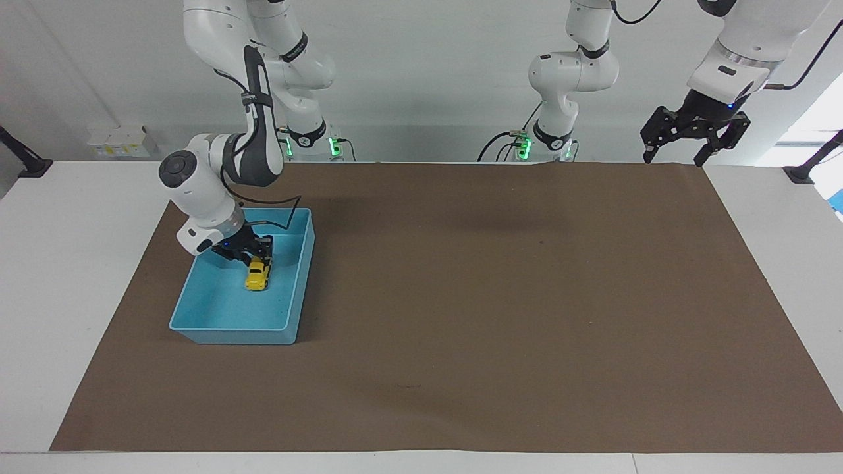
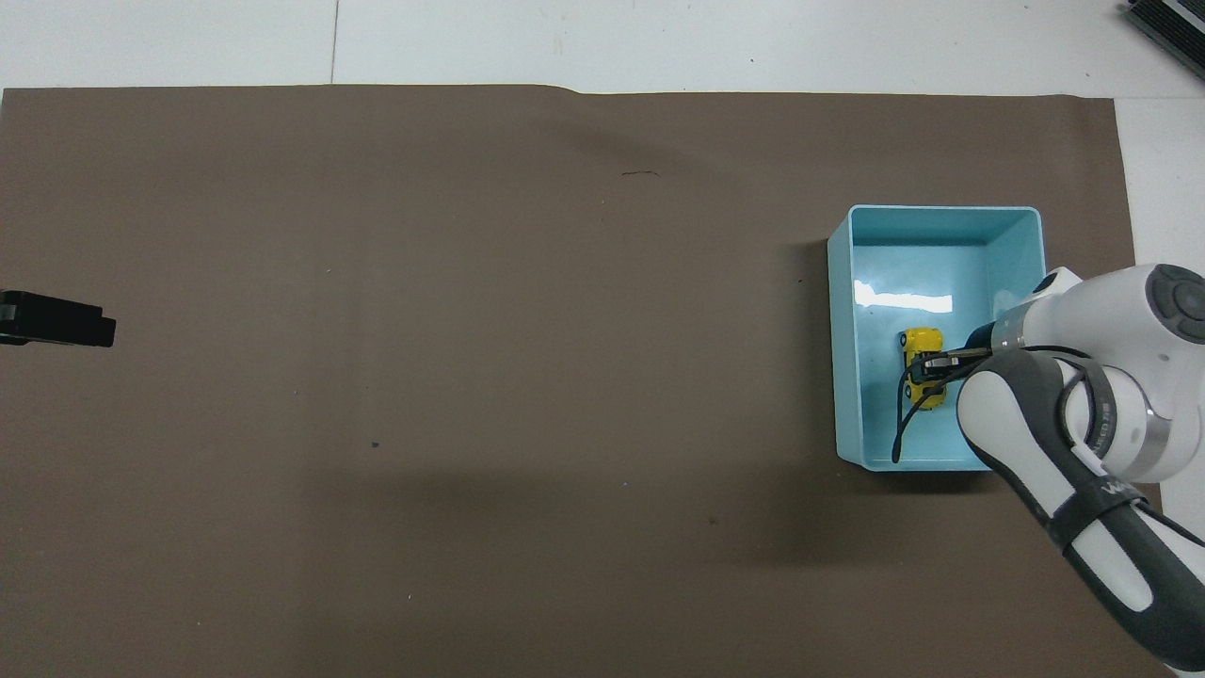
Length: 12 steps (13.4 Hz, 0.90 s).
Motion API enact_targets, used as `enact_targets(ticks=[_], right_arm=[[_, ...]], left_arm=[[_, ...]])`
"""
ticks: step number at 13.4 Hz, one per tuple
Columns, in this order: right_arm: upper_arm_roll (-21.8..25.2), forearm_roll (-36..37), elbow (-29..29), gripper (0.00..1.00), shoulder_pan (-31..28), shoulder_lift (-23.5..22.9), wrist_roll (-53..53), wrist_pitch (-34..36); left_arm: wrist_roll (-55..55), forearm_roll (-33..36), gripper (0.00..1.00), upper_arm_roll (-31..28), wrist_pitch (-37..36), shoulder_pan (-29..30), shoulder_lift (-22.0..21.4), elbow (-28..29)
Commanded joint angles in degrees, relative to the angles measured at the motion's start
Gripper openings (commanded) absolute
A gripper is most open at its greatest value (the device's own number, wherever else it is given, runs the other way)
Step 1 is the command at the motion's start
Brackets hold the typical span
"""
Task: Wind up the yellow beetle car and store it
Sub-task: 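Lower the car onto the box floor with the right gripper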
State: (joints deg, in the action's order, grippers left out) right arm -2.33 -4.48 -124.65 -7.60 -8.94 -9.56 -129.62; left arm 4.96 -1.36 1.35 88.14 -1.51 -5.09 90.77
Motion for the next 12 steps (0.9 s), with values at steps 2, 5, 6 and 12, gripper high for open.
enact_targets(ticks=[2,5,6,12], right_arm=[[-0.13,-0.35,0.29,1.00,0.92,-0.11,-0.37,-0.72],[-0.22,-0.18,3.18,1.00,1.10,-0.55,-0.29,-0.20],[-0.22,-0.18,3.63,1.00,1.19,-0.55,-0.37,-0.02],[-0.13,7.11,8.10,1.00,2.50,0.59,-0.03,1.99]], left_arm=[[-0.39,0.13,1.00,0.50,-0.69,0.72,-0.09,-0.24],[-0.39,0.13,1.00,0.50,-0.69,0.72,-0.09,-0.24],[-0.39,0.13,1.00,0.50,-0.69,0.72,-0.09,-0.24],[-0.39,0.13,1.00,0.50,-0.69,0.72,-0.09,-0.24]])
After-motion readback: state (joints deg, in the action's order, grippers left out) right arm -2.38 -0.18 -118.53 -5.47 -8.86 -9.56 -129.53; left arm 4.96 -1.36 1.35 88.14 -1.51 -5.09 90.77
